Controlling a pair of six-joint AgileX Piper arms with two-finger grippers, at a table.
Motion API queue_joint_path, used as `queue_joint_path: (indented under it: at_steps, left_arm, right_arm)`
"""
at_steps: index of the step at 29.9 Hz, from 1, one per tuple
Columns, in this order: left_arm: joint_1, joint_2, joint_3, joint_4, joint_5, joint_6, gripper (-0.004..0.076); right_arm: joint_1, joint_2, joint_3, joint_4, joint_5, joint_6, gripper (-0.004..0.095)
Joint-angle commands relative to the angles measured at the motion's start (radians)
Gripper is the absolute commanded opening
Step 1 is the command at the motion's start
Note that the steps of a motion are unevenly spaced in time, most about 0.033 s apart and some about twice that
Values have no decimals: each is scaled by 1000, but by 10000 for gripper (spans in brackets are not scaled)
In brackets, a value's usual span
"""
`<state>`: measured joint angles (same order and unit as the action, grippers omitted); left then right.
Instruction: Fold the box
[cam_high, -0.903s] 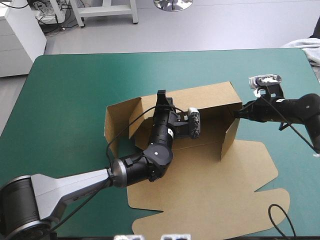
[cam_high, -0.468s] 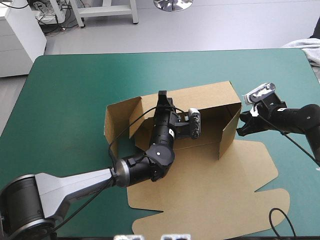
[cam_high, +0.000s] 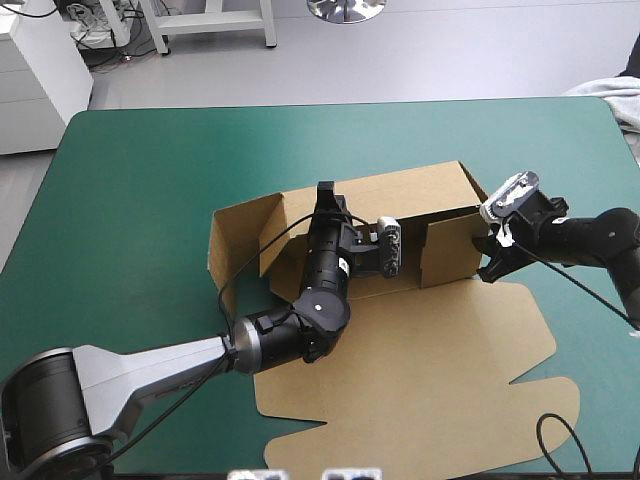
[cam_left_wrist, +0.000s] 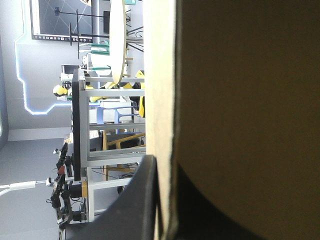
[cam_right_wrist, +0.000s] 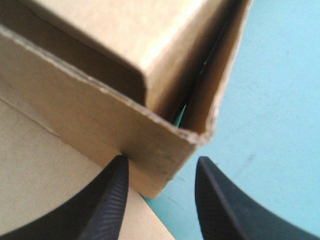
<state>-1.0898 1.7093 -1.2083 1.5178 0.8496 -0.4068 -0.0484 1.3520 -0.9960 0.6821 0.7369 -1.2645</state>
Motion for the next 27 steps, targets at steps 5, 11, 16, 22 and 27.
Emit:
queue_joint_path:
  at_steps: [5,11,16,22,27]
  left_arm:
    - [-5,-30,-21,-20,2,-10,-10]
    - [-5,-30,-21,-17,2,-13,-10]
    - [-5,-30,-21,-17,2,-27,-10]
    - [-5,-30,-21,-17,2,-57,-10]
    - [-5,-30,-21,-17,2,-61,-10]
  right_arm:
    - [14,31,-25,80,-25,-43,507]
    - [14,55,-25,282,-42,-136,519]
    - [14,108,-25,443,-51,-210,505]
    - [14,151,-25,463,-44,-160,117]
    - [14,151,-25,458,-44,-158,0]
